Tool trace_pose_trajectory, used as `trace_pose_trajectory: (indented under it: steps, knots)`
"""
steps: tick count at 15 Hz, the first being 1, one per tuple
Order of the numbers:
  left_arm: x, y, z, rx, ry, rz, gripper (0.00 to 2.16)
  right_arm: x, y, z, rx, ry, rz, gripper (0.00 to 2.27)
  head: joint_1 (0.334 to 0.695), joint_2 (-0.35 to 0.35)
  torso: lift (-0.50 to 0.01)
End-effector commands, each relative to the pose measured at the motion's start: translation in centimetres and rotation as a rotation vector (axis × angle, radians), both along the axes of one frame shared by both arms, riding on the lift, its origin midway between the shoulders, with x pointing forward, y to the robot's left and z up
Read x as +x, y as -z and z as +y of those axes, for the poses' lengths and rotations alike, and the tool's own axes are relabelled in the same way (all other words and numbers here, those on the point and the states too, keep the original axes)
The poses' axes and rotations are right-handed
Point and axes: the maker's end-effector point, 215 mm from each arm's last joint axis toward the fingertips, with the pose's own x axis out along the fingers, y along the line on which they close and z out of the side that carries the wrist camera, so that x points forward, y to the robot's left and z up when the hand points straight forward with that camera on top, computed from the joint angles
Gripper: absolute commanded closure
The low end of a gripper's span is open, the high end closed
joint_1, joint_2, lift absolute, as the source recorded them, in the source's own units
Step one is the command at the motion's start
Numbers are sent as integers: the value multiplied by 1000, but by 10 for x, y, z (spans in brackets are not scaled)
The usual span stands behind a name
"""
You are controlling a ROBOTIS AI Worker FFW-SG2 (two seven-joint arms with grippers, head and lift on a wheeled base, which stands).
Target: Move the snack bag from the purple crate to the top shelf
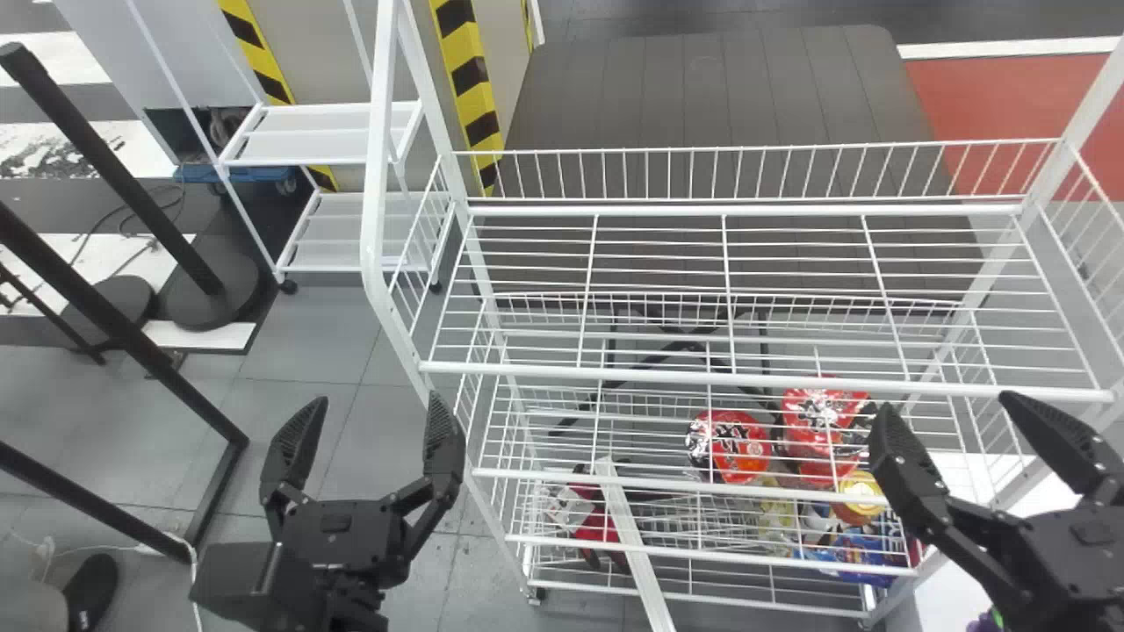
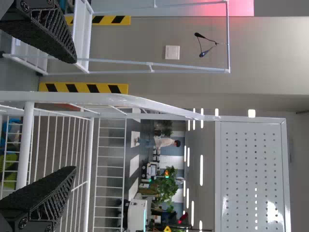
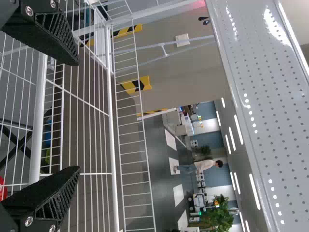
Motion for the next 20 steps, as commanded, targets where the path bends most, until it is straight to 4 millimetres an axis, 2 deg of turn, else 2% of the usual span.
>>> trace_pose_trajectory:
  steps: [1,10,20]
  knots:
    - [2,-1,2,-1,-1,-3,-1,2,-1,1,0,0,-4,19,695,135,-22]
    - [8,5,4,0,-2,1,-1,3,6,4,-8,-5,5,19,695,144,-57]
    - [7,9,5,-3,-4,11,-1,0,5,3,-9,-2,-3,16,695,146,-97]
